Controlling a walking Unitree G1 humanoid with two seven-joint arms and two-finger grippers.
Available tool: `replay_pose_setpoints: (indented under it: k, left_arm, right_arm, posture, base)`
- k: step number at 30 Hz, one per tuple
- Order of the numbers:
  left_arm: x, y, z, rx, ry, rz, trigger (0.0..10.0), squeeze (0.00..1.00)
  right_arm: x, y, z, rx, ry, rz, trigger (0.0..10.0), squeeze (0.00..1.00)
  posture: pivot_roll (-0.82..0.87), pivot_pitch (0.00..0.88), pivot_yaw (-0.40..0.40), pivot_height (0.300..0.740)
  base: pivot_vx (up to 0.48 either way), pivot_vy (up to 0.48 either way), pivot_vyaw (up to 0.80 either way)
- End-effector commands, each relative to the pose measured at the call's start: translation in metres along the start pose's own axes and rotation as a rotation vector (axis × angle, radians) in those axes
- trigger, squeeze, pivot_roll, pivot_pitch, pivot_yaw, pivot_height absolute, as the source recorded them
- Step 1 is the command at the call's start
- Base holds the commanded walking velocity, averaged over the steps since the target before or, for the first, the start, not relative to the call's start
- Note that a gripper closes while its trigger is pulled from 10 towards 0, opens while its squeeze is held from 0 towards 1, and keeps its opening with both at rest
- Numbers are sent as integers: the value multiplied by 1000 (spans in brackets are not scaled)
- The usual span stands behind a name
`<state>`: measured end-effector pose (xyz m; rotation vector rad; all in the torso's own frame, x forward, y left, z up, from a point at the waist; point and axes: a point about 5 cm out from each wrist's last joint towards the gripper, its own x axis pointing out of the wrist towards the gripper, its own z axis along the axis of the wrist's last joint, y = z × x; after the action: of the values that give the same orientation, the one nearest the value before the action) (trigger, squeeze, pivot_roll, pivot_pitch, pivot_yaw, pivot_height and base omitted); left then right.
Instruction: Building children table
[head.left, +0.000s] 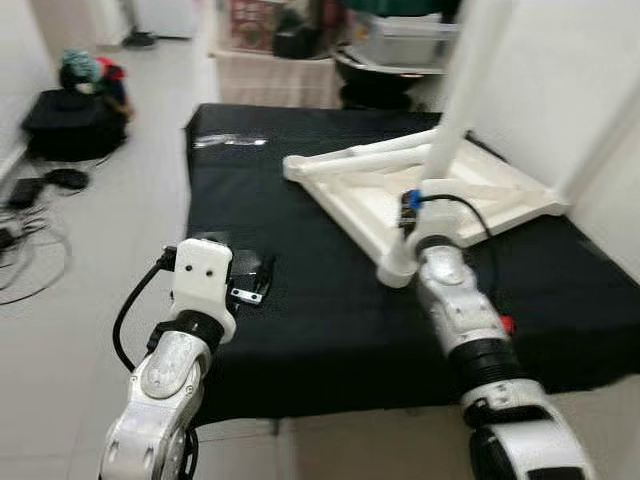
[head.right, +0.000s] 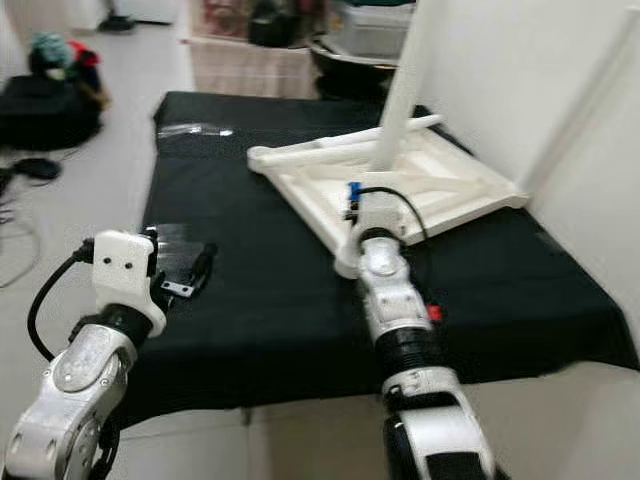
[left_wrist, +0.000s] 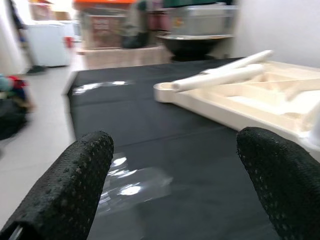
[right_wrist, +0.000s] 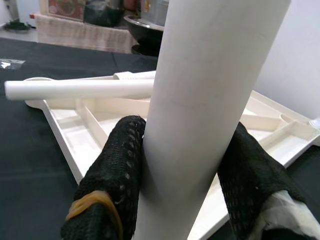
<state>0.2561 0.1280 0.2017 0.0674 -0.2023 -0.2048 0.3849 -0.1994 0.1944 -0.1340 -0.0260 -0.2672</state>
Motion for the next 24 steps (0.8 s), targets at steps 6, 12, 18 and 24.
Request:
replay_pose_setpoints:
  k: [6,12,18,24]
  left_arm:
    - [0,-3,1,3,-4,-19,10000,0]
    - [1,-3,0,2,-3,-25,10000,0]
    - [2,-6,0,-8,2,-34,10000,0]
    - [1,-10,-1,-15,9,-42,10000,0]
  right_arm:
    - [-4,-98,-37,-113,163,-351,0,0]
    - [-3,-85,-39,-41,168,-210,8000,0]
    - [-10,-15,-25,11,87,147,10000,992]
    - [-9,7,-14,5,55,140,10000,0]
  posture:
    - [58,88,-124,740]
    - [50,95,-117,740]
    - [48,102,-120,740]
    - [52,107,-126,740]
  base:
    - [0,0,0]
    - [0,0,0]
    - [0,0,0]
    - [0,0,0]
